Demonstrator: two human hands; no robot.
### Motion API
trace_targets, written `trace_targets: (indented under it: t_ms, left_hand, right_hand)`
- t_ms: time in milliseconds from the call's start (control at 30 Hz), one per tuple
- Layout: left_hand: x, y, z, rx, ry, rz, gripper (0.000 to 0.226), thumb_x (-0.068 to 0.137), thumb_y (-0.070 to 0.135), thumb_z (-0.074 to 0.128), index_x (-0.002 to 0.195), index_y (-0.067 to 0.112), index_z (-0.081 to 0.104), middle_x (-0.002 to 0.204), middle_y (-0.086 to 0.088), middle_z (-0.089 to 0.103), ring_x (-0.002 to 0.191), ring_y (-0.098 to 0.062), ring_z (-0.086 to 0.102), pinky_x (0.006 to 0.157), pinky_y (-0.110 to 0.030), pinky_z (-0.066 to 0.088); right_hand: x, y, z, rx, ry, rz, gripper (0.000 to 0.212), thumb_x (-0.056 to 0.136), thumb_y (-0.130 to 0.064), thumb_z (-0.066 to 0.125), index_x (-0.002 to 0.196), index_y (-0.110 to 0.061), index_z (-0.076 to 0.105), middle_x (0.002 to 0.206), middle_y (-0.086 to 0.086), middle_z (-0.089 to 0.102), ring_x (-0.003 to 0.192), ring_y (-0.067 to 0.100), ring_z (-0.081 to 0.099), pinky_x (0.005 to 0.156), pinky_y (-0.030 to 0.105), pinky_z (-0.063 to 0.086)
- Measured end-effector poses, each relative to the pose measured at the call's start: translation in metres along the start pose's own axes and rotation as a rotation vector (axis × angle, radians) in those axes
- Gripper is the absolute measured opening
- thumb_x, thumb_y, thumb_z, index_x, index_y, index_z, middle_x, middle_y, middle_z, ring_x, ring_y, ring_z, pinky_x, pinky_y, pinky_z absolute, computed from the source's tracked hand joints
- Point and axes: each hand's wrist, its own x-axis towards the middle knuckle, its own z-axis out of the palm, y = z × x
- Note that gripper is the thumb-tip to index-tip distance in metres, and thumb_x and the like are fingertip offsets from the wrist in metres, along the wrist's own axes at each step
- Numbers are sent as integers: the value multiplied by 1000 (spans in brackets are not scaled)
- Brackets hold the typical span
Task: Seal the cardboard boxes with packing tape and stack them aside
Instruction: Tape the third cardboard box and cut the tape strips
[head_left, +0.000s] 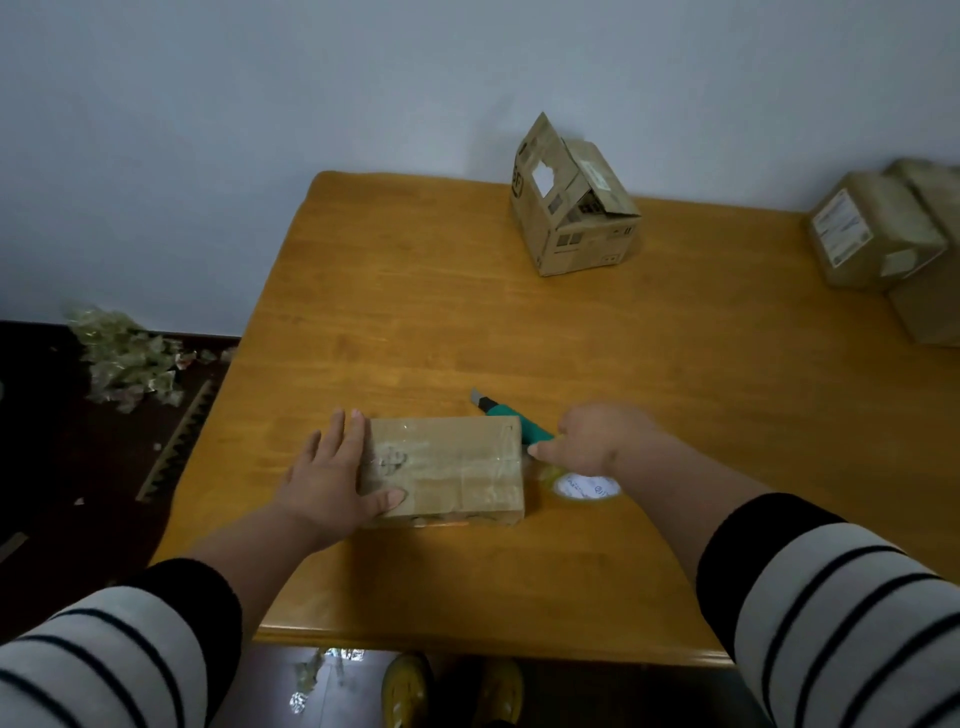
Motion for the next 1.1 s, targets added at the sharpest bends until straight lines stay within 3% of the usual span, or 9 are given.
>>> trace_targets:
  t_ms: [133, 233, 300, 433, 567, 733, 933, 1033, 1100]
  left_hand:
    - [-6, 6, 8, 257, 107, 286, 83, 100, 52, 34, 144, 26, -32, 158, 3, -32, 143, -20, -32, 118, -42, -14]
    - [-10, 11, 19, 336, 67, 439, 62, 105, 35, 18, 141, 24, -32, 158, 2, -30, 137, -14, -38, 114, -31, -22]
    - [-10, 11, 23, 339, 46, 420, 63, 102, 48, 9, 143, 21, -31, 157, 2, -32, 136, -13, -40, 114, -30, -23]
    - [-14, 17, 24, 459, 3, 370, 94, 73, 80, -16, 146, 22, -31, 151, 5, -40, 139, -14, -39, 115, -38, -23]
    - [-17, 38, 22, 519, 119, 311, 97, 82, 81, 9, 153, 20, -16, 158, 3, -27, 145, -14, -27, 114, -42, -25]
    - [-16, 75, 48, 497, 63, 388, 96, 89, 74, 24, 144, 23, -36, 153, 3, -41, 136, -15, -42, 115, -43, -23]
    - [-13, 98, 49, 435, 158, 330, 109, 76, 76, 46, 154, 28, -11, 161, 4, -22, 148, -20, -21, 119, -49, -8]
    - [-4, 122, 51, 509, 100, 340, 126, 67, 77, 57, 143, 39, -36, 147, 4, -49, 138, -29, -42, 110, -63, -17]
    - [6, 132, 49, 565, 19, 285, 130, 66, 76, 61, 138, 41, -41, 143, 1, -52, 137, -33, -42, 107, -70, -15]
  right_hand:
    - [4, -3, 7, -36, 0, 23, 56, 88, -73, 38, 95, -21, 59, 88, -3, 62, 83, 16, 59, 80, 37, 52]
    - [6, -3, 12, -8, -16, 37, 59, 88, -73, 38, 98, -20, 61, 89, -3, 62, 84, 15, 59, 80, 36, 51]
    - [8, -1, 14, 14, -15, 36, 58, 87, -73, 39, 92, -20, 61, 86, -3, 62, 79, 14, 58, 72, 33, 50]
    - [11, 1, 18, 52, -36, 30, 55, 88, -72, 40, 86, -21, 59, 83, -3, 62, 78, 14, 59, 67, 32, 46]
    - [13, 2, 18, 50, -45, 10, 53, 87, -71, 42, 80, -21, 58, 79, -3, 61, 74, 14, 59, 62, 31, 43]
    - [13, 9, 16, 41, -98, -31, 53, 88, -70, 42, 78, -20, 56, 78, -2, 59, 71, 16, 57, 62, 31, 42]
    - [10, 14, 11, 77, -120, -93, 51, 90, -67, 44, 77, -19, 54, 75, -2, 56, 66, 17, 53, 58, 30, 39]
    - [8, 17, 8, 156, -173, -119, 43, 87, -60, 47, 76, -19, 53, 75, -1, 53, 64, 18, 48, 56, 30, 36]
    - [7, 19, 7, 213, -233, -150, 42, 88, -58, 47, 75, -18, 50, 76, 1, 49, 64, 19, 43, 59, 32, 34]
